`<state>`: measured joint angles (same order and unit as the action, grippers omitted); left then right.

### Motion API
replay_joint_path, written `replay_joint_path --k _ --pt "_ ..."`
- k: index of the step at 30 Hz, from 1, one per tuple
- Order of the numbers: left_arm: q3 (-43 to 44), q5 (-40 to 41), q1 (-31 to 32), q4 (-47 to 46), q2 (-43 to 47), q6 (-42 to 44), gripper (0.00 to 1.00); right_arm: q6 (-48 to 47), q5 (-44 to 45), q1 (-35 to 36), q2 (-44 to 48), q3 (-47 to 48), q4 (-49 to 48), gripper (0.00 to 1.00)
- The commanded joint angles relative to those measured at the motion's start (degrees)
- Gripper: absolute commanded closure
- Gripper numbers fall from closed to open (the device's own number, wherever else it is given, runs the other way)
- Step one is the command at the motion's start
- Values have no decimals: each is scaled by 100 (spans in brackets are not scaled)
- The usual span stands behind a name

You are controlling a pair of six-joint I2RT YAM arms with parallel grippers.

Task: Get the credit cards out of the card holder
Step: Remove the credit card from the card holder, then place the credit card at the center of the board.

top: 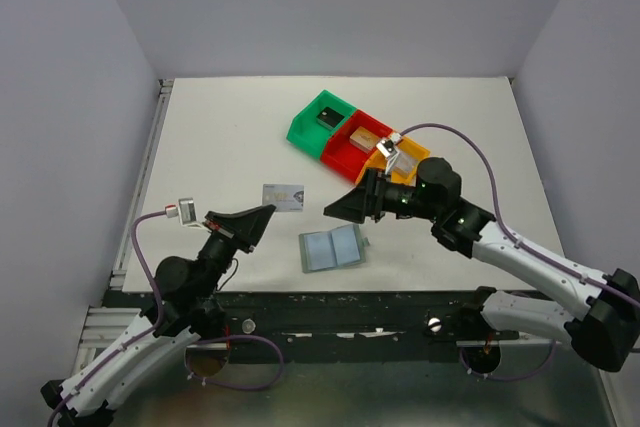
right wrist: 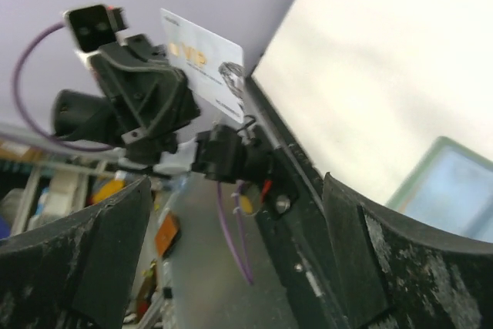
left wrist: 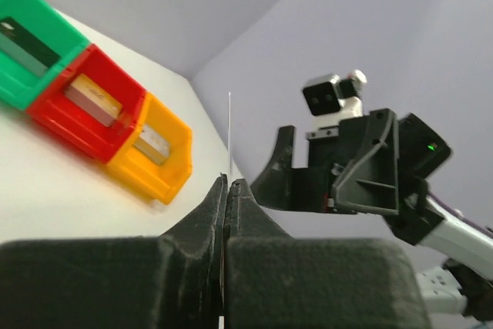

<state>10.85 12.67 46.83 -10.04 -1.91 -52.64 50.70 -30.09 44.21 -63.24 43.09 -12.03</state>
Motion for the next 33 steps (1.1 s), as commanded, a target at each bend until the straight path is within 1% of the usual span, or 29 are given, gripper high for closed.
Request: replay_joint_path --k 1,4,6,8,9,11,12,13,14,15,17,18,20,24,29,31,33 --pt "838 728 -68 1344 -755 588 100 -823 1169 -96 706 331 1833 1" --pt "1304 694 -340 1619 -1555 685 100 -1166 1689 -96 1102 419 2450 0" --pt "1550 335 -857 1768 -2073 607 100 -1334 1813 -105 1349 419 2687 0" --pt "1736 -559 -1804 1796 -2610 370 100 -1413 1813 -96 1507 367 2837 0" --pt "1736 -1173 -2400 1708 -2847 221 100 -1440 1796 -88 1569 306 2873 1" --pt "1710 -2167 -3403 1331 -3322 -34 100 -1457 1691 -96 1701 165 2900 0" --pt "1710 -2389 -3765 1182 -3585 -123 100 -1466 1664 -96 1762 86 2934 1" --pt "1753 -2670 -4004 1050 -3832 -115 100 -1466 1620 -96 1815 7 2943 1" --pt "1823 -2786 -4197 1031 -4147 -45 100 -1466 1585 -96 1876 -107 2943 2" --pt "1920 -2839 -4347 1031 -4438 -1 100 -1449 1567 -96 1921 -195 2935 2" --pt "2000 -3277 -4629 576 -5035 -61 100 -1449 1489 -96 1982 -353 2917 3" --pt "2026 -3532 -4900 287 -5299 -184 100 -1466 1453 -105 2009 -406 2934 3" --pt "2052 -4015 -5112 -469 -5844 -369 100 -1475 1444 -96 2088 -520 2943 3" --pt "2385 -4702 -5403 -1472 -6952 -536 100 -1493 1488 -96 2281 -697 2961 3" --pt "2843 -5229 -5886 -2027 -8042 -624 100 -1528 1409 -96 2264 -767 2961 3" --pt "2992 -5239 -6001 -1958 -8289 -520 100 -1554 1400 -96 2255 -793 2970 3" --pt "3194 -5195 -6089 -1599 -8509 -213 100 -1572 1409 -96 2237 -811 2979 3"
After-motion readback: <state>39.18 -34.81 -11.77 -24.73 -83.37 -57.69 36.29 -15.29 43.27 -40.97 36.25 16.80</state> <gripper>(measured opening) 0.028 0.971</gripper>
